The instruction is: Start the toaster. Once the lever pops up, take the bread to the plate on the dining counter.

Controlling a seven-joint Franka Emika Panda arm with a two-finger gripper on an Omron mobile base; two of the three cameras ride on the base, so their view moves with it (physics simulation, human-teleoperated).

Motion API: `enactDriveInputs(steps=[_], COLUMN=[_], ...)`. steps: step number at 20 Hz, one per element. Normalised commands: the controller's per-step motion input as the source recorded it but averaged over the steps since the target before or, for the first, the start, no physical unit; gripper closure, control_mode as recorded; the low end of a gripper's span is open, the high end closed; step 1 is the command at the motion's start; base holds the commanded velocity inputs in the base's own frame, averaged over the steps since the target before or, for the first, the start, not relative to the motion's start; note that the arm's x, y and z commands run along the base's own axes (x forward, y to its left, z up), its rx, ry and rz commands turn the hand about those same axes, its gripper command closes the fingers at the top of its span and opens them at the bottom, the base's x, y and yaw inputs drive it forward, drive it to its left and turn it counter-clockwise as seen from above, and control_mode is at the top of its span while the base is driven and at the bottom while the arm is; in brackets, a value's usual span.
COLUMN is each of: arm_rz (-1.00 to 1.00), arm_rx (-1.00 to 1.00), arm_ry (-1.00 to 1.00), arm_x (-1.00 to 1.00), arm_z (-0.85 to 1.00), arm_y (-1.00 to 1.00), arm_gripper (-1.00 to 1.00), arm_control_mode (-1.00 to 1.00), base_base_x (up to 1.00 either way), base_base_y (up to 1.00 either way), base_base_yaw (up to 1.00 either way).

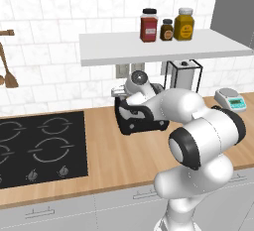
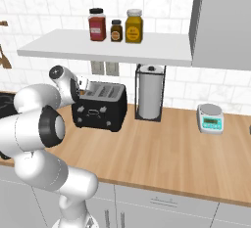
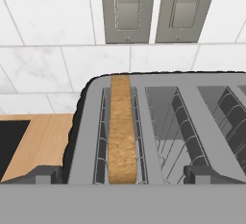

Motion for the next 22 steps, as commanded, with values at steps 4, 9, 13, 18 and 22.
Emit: enactDriveInputs(steps=[4, 9, 13, 18, 22], arm_rz=[0.00, 0.00, 0.00, 0.00, 0.00], arm_rx=[0.00, 0.00, 0.00, 0.00, 0.00], arm_ry=[0.00, 0.00, 0.00, 0.00, 0.00], arm_x=[0.00, 0.00, 0.00, 0.00, 0.00], arm_z=[0.00, 0.00, 0.00, 0.00, 0.00], arm_y=[0.00, 0.00, 0.00, 0.00, 0.00], arm_gripper=[-1.00, -1.00, -1.00, -1.00, -1.00], arm_control_mode=[-1.00, -1.00, -1.00, -1.00, -1.00], base_base_x=[0.00, 0.00, 0.00, 0.00, 0.00], base_base_y=[0.00, 0.00, 0.00, 0.00, 0.00], base_base_yaw=[0.00, 0.00, 0.00, 0.00, 0.00])
